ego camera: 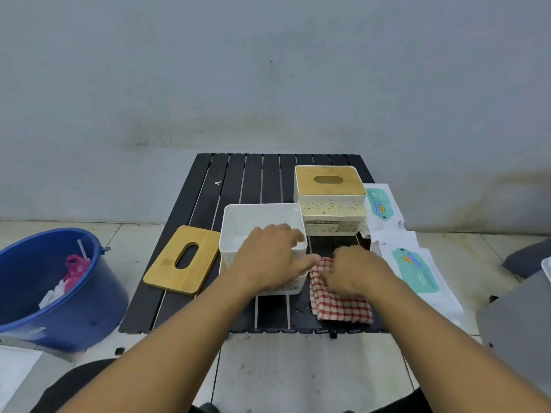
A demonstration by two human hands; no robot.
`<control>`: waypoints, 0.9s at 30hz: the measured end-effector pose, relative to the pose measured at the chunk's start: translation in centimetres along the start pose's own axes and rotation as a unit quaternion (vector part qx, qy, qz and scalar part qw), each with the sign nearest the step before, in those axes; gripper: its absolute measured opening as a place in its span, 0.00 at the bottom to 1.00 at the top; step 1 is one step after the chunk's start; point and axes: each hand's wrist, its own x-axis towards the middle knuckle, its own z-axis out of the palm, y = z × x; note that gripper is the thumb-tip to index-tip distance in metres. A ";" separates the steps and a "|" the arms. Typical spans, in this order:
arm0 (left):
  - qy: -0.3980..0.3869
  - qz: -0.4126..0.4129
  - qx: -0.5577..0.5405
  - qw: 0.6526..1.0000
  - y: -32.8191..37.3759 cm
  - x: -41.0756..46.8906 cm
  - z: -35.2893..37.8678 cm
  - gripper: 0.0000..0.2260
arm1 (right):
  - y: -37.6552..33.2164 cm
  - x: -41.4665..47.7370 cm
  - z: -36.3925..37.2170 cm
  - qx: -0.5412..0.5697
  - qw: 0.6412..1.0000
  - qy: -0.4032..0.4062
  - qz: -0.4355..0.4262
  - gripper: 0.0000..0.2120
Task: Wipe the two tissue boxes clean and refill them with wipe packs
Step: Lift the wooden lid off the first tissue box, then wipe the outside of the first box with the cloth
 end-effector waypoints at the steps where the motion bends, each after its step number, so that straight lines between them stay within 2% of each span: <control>1: -0.019 0.005 0.022 1.000 0.1 0.0 0.3 0.24 | -0.3 -0.3 0.6 -0.018 1.000 -0.009 0.002 0.28; 3: -0.009 0.015 0.043 0.999 0.2 0.0 0.8 0.16 | -0.9 -0.7 1.9 -0.054 0.998 -0.013 0.008 0.36; 5: 0.005 0.015 0.031 0.999 0.0 -0.2 0.9 0.15 | -1.5 -0.7 2.8 -0.076 0.997 0.004 0.003 0.37; 9: 0.047 0.045 -0.097 0.993 -1.7 -0.4 0.9 0.14 | -1.4 0.0 3.1 -0.053 0.997 0.055 -0.002 0.22; 12: 0.090 0.040 -0.289 0.952 -2.2 -1.0 -0.2 0.10 | -0.2 0.6 2.8 -0.012 0.996 0.093 -0.003 0.14; 14: 0.097 0.024 -0.368 0.925 -2.1 -1.6 -0.8 0.09 | 0.9 1.4 2.2 0.059 0.994 0.096 0.004 0.09; 16: 0.083 0.009 -0.411 0.908 -2.4 -2.2 -0.7 0.08 | 2.0 2.2 1.4 0.202 0.974 0.097 0.033 0.08; 18: 0.076 -0.011 -0.447 0.891 -2.9 -2.7 -0.7 0.08 | 2.7 2.4 0.3 0.393 0.913 0.099 0.054 0.09; 21: 0.065 -0.042 -0.471 0.879 -4.1 -3.4 -1.4 0.06 | 3.2 1.7 -1.5 0.608 0.788 0.070 0.065 0.14; 22: 0.052 -0.053 -0.478 0.875 -4.4 -3.6 -1.6 0.06 | 3.3 1.5 -2.1 0.666 0.740 0.058 0.067 0.15; 25: 0.019 -0.068 -0.493 0.867 -5.4 -3.9 -1.5 0.06 | 3.7 1.0 -3.6 0.824 0.563 0.015 0.066 0.13; 26: 0.009 -0.071 -0.498 0.864 -5.6 -3.9 -1.3 0.07 | 3.8 0.8 -3.9 0.857 0.514 -0.009 0.047 0.14; 27: -0.002 -0.076 -0.502 0.861 -5.6 -3.8 -1.3 0.08 | 3.8 0.6 -4.2 0.875 0.482 -0.027 0.029 0.16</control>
